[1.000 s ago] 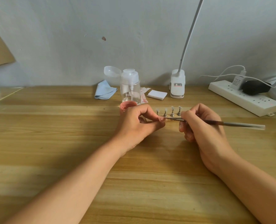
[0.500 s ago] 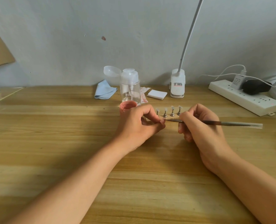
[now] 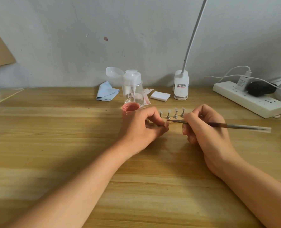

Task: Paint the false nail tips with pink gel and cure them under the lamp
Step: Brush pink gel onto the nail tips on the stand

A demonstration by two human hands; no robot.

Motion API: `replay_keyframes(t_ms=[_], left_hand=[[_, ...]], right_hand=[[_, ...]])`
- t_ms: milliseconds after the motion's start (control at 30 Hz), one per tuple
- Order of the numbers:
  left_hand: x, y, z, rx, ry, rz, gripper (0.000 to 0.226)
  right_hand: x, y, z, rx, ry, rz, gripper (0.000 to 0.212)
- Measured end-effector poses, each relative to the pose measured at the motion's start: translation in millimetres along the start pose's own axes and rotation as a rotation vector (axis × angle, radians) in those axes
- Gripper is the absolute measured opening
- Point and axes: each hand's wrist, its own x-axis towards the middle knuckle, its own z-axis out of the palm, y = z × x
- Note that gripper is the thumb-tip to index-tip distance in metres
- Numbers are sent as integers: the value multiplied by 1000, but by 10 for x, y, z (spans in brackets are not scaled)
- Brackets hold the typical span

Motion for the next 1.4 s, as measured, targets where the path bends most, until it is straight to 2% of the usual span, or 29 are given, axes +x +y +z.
replay_keyframes(t_ms=[667,1100,1233,1400], left_hand=[[21,-50,11,30,6,30,33],[22,-48,17,12,8,14,26],[16,-37,15,35,13,9,32],[17,-30,4,6,10,1,28]], right_hand=[[-7,4,10,-53,-17,-22,21],[9,-2,-17,10,15,10,24],[1,7,-2,-54,-14,-18,25],[-1,-9,-15,-21,-26,-3,23]])
